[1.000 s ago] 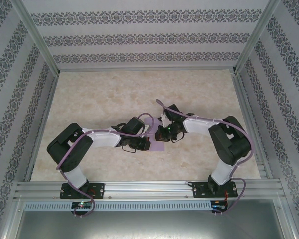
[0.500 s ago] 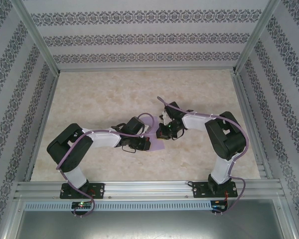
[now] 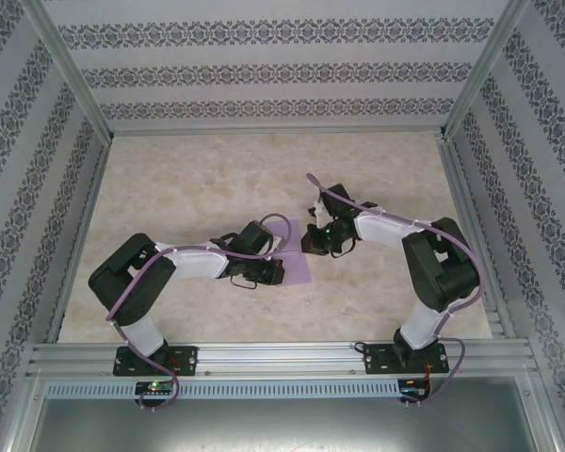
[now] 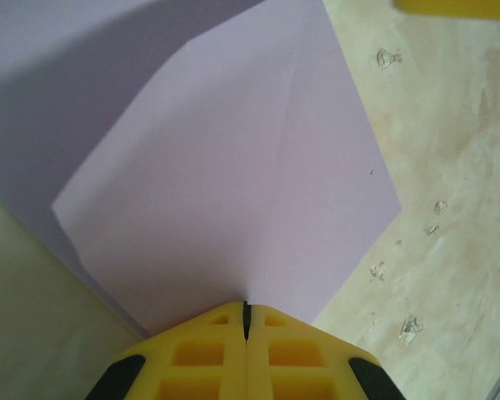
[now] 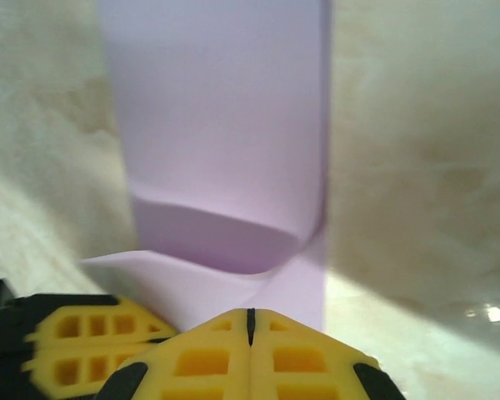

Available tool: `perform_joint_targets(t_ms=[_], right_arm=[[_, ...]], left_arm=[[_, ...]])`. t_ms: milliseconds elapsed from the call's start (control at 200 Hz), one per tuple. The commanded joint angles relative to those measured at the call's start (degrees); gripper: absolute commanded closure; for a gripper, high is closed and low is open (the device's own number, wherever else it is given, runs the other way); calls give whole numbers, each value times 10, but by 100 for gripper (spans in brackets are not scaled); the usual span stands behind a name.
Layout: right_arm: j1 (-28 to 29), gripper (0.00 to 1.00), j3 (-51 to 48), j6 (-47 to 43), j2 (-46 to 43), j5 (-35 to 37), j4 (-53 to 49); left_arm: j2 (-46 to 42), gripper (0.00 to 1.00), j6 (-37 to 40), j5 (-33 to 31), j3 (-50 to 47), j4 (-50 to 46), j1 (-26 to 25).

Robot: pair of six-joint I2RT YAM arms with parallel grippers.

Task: Fold a paper plane with a square sheet of paper (fold left side to right side)
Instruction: Fold the triangle a second time at the center of the table.

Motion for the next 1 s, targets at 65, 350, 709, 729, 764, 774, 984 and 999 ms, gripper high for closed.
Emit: perform_joint_targets(t_ms=[65,350,709,729,764,774,984,999], right_arm=[[34,100,6,17,22,-17,20],[38,100,65,-13,90,20,-22],[8,100,58,-58,95,62,-71],[7,100,57,-59,96,64,-72],[5,100,55,-61,95,69,-73],[5,100,54,-62,96,69,-72],[-19,100,44,-75,83,83,-77],[-20,100,44,-77,82,84,-78]], left_arm=[[-1,95,6,-12,-13,-47,-5],[-1,95,6,-13,-12,-48,-6],[2,95,6,-14,-13,-51,-6],[2,95,6,-14,-15,-50,-6],[1,95,5,-15,-14,-50,-6],[1,95,5,-15,-14,-50,-6],[-1,95,4,-15,-19,-49,-6],[-1,95,4,-15,-20,-50,-6]])
